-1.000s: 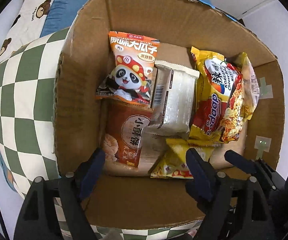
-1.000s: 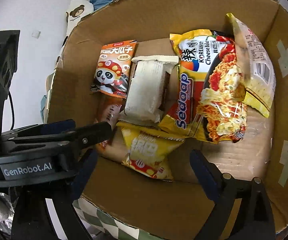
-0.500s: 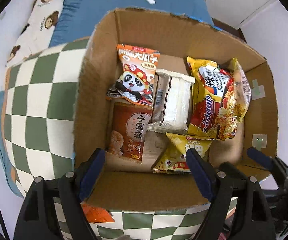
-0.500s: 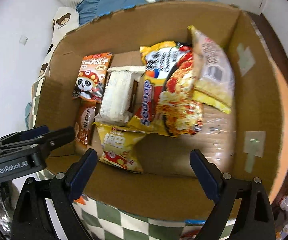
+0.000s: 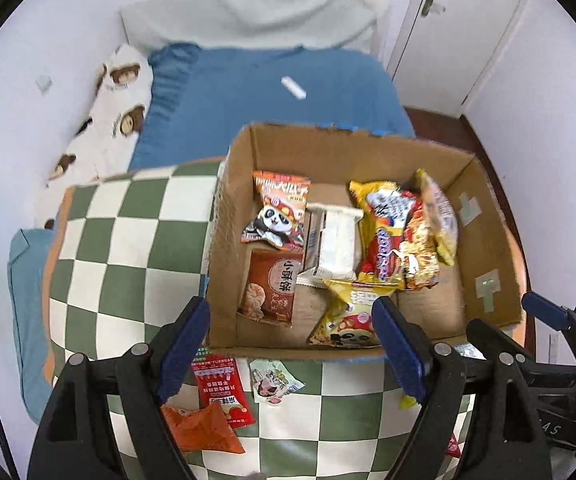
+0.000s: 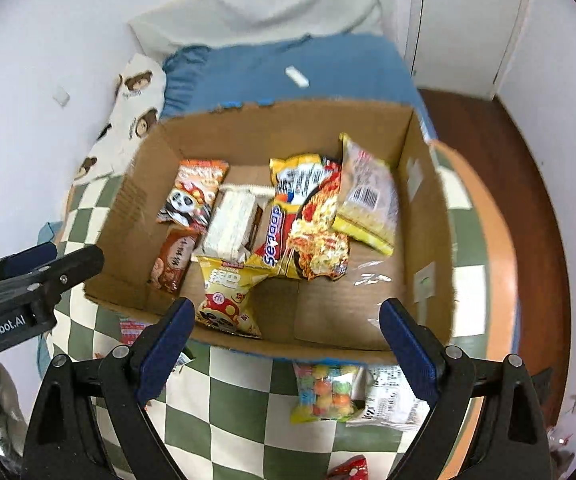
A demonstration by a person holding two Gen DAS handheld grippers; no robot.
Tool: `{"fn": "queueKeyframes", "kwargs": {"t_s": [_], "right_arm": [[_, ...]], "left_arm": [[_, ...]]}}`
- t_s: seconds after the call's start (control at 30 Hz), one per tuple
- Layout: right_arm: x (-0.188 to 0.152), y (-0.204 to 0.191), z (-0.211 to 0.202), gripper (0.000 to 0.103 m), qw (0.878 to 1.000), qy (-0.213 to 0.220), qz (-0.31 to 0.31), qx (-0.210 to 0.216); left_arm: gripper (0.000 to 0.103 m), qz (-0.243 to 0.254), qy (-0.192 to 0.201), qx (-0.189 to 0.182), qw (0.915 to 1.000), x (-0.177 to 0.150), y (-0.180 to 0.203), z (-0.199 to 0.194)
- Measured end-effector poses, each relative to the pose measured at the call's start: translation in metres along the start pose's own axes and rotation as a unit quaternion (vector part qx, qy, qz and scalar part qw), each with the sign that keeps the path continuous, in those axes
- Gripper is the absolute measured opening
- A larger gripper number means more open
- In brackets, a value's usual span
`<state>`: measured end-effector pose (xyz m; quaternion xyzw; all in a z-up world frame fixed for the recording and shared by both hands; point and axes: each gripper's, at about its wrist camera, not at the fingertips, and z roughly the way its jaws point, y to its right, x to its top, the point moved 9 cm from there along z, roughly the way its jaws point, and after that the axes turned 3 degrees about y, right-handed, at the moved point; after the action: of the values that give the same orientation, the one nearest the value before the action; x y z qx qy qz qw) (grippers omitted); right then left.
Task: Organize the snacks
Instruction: 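Carry both packets into the cardboard box and open both tools to release, then grasp the orange snack bag with the left tool while the right tool grasps the candy-ball bag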
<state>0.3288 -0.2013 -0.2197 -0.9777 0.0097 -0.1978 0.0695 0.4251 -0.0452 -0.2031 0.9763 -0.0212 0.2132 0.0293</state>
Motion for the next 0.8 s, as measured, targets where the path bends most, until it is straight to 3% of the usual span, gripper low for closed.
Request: {"fn": "queueKeyframes", "kwargs": {"t_s": [0.3, 0.47, 0.63, 0.8], "right_arm": [[-0.008, -0.007, -0.075, 0.096, 0.995, 0.093, -0.020, -0.018], [-0.020, -0.007, -0.103, 0.096, 0.992, 0.121, -0.014, -0.017], [-0.045, 0.007, -0.095, 0.096, 0.995, 0.099, 0.025, 0.002], [-0.079, 0.031, -0.035, 0.096, 0.997, 0.025, 0.069, 0.010]], "left_arm": [[0.082, 0.020, 0.084, 0.005, 0.9963, -0.015, 0.010, -0.062], [0.083, 0.009, 0.101, -0.005, 0.9948, -0.026, 0.010, -0.081], [0.083, -0.015, 0.077, -0.003, 0.9969, -0.049, -0.005, -0.068], [0.083, -0.046, 0.017, 0.025, 0.9985, -0.087, -0.041, -0.025]]}}
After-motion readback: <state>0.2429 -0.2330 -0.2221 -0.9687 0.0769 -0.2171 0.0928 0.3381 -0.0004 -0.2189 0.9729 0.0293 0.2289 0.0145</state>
